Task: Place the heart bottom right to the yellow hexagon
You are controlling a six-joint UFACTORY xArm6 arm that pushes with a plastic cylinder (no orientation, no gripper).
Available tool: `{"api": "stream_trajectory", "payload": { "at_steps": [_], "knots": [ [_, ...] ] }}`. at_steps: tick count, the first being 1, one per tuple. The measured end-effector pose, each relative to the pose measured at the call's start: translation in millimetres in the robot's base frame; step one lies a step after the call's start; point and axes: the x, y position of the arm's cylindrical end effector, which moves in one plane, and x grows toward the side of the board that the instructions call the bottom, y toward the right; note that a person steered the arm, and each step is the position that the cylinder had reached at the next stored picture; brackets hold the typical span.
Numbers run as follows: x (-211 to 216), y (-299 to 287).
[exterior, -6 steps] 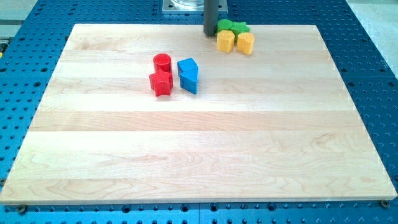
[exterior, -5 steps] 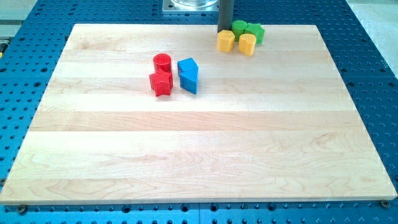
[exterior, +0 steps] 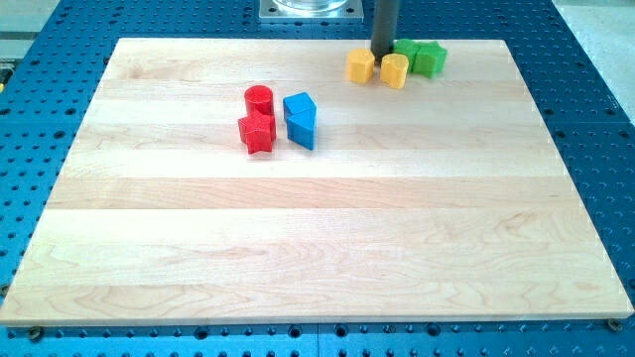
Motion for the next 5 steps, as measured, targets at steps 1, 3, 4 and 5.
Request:
{"api": "stream_trajectory", "payload": {
  "at_steps": [1, 3, 4, 5],
  "knots": [
    [0, 16],
    [-17, 16],
    [-11, 16],
    [14, 13]
  ]
}}
